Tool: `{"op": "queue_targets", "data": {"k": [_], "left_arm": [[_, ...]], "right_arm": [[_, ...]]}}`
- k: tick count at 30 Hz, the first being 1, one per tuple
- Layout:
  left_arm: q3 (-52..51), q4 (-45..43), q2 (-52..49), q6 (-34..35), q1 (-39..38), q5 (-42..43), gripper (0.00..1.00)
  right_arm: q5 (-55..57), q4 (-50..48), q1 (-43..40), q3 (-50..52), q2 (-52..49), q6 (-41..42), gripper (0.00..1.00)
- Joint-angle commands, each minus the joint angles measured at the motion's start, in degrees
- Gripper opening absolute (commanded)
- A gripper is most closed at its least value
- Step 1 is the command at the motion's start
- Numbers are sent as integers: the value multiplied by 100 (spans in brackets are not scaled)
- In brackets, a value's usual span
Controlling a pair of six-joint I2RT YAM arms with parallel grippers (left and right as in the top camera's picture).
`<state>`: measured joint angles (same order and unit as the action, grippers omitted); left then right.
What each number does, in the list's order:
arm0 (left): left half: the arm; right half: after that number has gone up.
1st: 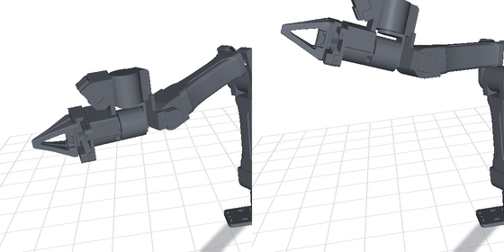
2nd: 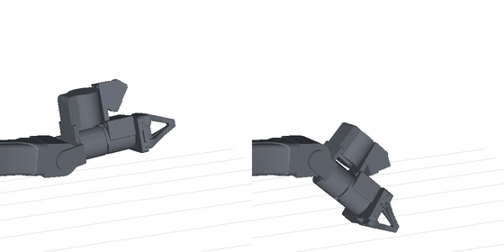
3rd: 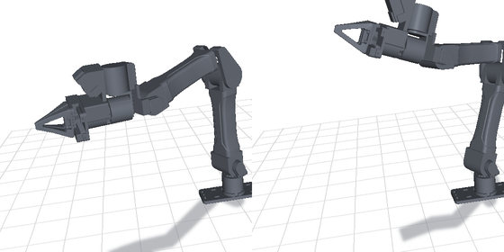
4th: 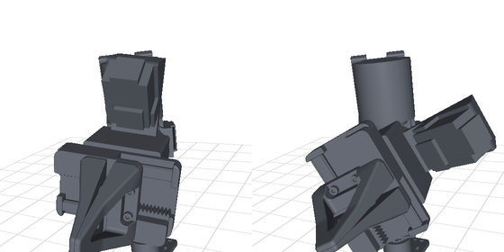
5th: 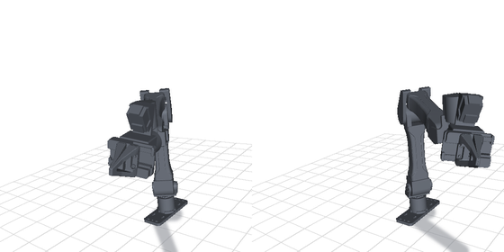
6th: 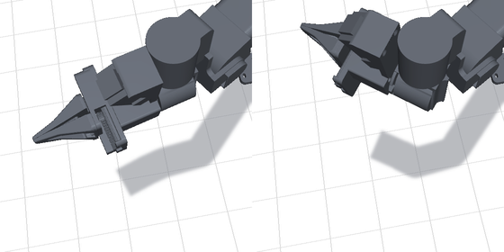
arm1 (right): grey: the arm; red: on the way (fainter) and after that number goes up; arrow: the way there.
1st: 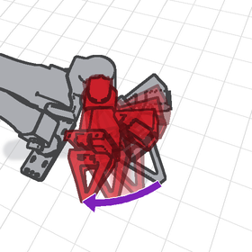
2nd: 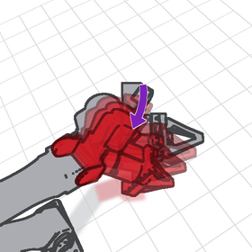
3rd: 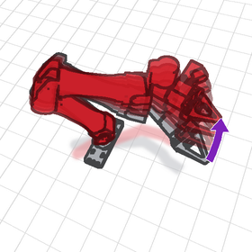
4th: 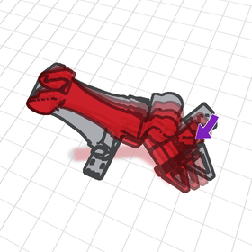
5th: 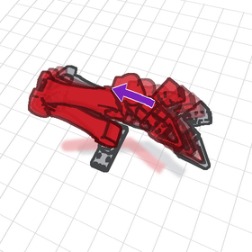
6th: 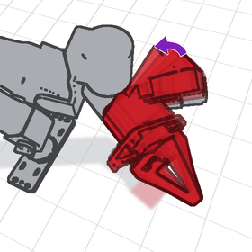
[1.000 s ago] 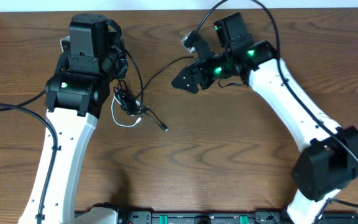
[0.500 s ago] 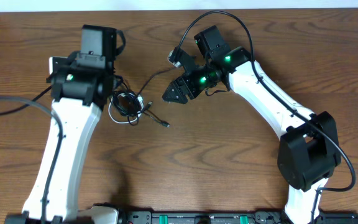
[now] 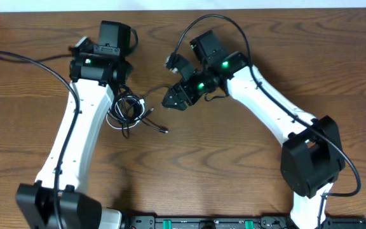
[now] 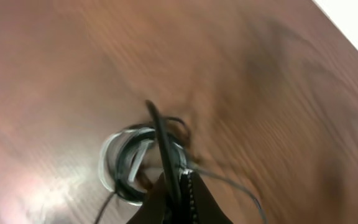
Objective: Untangle cables
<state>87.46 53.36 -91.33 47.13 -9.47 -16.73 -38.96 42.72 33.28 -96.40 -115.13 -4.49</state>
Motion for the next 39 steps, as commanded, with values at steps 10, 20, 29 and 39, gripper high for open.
{"op": "queue_targets", "data": {"k": [10, 20, 29, 39], "left_arm": [[96, -1408, 2090, -1401, 20, 2476, 7], [96, -1932, 2839, -914, 20, 2468, 7], [96, -1993, 2621, -313, 20, 1919, 7], [96, -990, 2090, 1224, 17, 160, 7]], "right_arm": [[-133, -216, 2, 13, -39, 59, 73], [-629, -472, 7, 13, -39, 131, 72], [-1530, -544, 68, 13, -39, 42, 72], [-699, -59, 17, 13, -39, 313, 62]]}}
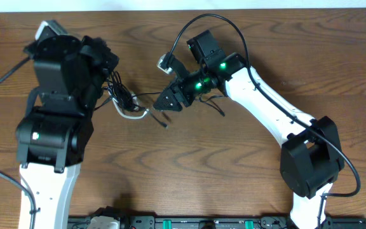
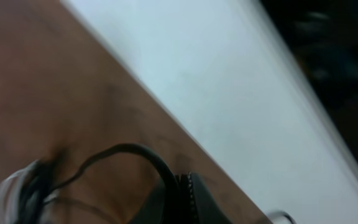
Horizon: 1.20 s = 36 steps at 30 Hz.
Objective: Untangle cables
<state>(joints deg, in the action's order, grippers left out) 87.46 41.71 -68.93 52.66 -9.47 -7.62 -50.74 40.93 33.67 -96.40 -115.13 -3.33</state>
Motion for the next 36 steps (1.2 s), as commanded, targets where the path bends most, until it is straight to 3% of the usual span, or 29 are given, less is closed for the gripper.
{"op": "queue_targets", "data": {"k": [1, 7, 12, 21, 24, 28, 36], "left_arm": [[96, 323, -216, 772, 13, -750, 7], [96, 1054, -579, 951, -85, -820, 7], [96, 807, -828, -697, -411, -789, 7], [96, 17, -2234, -1985, -1384, 616, 7], [96, -404, -2957, -2120, -1818, 1172, 7], [96, -835, -3578, -2118, -2402, 1296, 7], [96, -1515, -3773, -1849, -3187, 1268, 8]], "right_arm": [[645, 195, -50, 13, -39, 286, 62], [881, 592, -533, 13, -35, 568, 60], [881, 907, -1209, 13, 31, 540, 59], [885, 1043, -2293, 13, 407, 468, 59], [918, 1152, -2509, 13, 520, 328, 59], [1139, 1283, -2778, 13, 660, 326, 60], [1307, 1325, -3611, 7, 1016, 284, 65]]}}
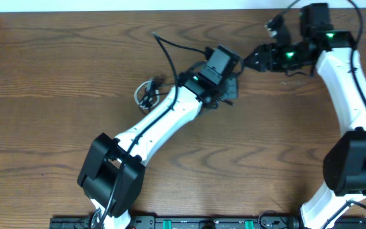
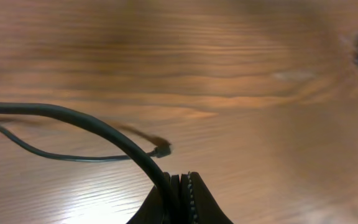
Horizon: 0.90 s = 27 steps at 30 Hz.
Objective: Untangle cables
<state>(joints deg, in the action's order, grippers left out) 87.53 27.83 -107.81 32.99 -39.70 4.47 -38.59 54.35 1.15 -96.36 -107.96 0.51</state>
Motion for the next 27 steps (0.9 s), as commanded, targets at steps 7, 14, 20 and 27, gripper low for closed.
{"op": "queue_targets", "data": {"k": [7, 14, 20, 27], "left_arm": [[90, -472, 107, 393, -573, 46, 8], [92, -474, 236, 208, -603, 48, 63], [96, -111, 1095, -234, -273, -68, 82], [90, 1331, 1552, -542, 461, -557, 81]], "right_arm": [[-57, -68, -999, 2, 702, -101, 72], [-85, 103, -931, 4, 756, -221, 75], [-39, 116, -662, 4, 756, -341, 76], [278, 136, -455, 4, 754, -341, 77]]}}
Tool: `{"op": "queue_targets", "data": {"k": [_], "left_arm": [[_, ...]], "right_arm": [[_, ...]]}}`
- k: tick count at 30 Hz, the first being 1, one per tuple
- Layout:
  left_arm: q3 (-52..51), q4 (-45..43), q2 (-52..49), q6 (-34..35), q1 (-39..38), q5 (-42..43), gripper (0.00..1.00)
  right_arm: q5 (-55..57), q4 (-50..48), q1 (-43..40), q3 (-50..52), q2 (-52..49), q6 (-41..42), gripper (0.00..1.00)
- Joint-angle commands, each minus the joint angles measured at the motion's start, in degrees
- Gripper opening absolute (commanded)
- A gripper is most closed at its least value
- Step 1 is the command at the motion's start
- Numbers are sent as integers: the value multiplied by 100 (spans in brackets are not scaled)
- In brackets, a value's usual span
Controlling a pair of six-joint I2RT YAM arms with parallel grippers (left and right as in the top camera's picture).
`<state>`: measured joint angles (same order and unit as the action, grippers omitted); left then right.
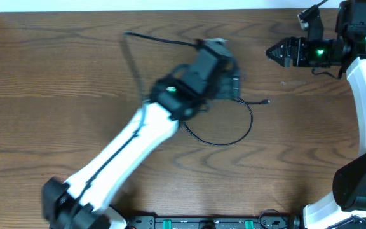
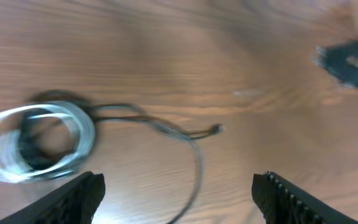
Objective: Untangle cables
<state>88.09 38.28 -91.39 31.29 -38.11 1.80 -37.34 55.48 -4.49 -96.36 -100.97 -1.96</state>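
Note:
My left gripper is wide open above the table with nothing between its fingers. Below it a thin black cable runs from a white coil to a small plug end. From overhead the black cable lies in a loose loop beside the left gripper; the coil is hidden under the arm. My right gripper hovers at the far right, its tips together in a point, with nothing visible in them.
The left arm stretches diagonally across the middle of the wooden table. A thicker black lead arcs over the table behind it. The right arm runs down the right edge.
My left gripper was shut on the black cable and is now wide open. The cable lies loose in a loop on the table. The right gripper has moved a little farther right.
My left gripper was shut on a cable in a tangled bundle at left centre, the right gripper close by. Then the bundle hung between both grippers. Then the left arm reached right with the black cable, the white coil behind it. Now the cable lies free.

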Motion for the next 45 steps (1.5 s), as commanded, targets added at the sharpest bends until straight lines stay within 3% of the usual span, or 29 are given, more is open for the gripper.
{"op": "queue_targets", "data": {"k": [1, 7, 12, 19, 24, 35, 37, 42, 45], "left_arm": [[31, 420, -146, -540, 437, -291, 80], [31, 647, -710, -1526, 1174, -15, 73], [31, 758, -1185, -1864, 1554, 227, 55], [28, 804, -1832, -1930, 1631, 238, 53], [28, 769, -2291, -2382, 1569, 610, 48], [26, 730, -2885, -2374, 1604, 533, 46], [26, 730, -2885, -2376, 1589, 531, 40], [28, 734, -2879, -2352, 1580, 531, 8], [66, 796, -2745, -2352, 1580, 531, 8]], "right_arm": [[190, 26, 160, 4, 55, -92, 77], [584, 31, 415, 4, 55, -92, 78], [809, 107, 577, 7, 55, -94, 78], [874, 92, 654, 4, 55, -92, 80], [874, 87, 662, 7, 55, -94, 81], [874, 87, 664, 7, 55, -94, 82], [872, 85, 664, 7, 55, -94, 82], [870, 92, 673, 7, 55, -90, 82], [872, 92, 713, 7, 55, -92, 83]]}}
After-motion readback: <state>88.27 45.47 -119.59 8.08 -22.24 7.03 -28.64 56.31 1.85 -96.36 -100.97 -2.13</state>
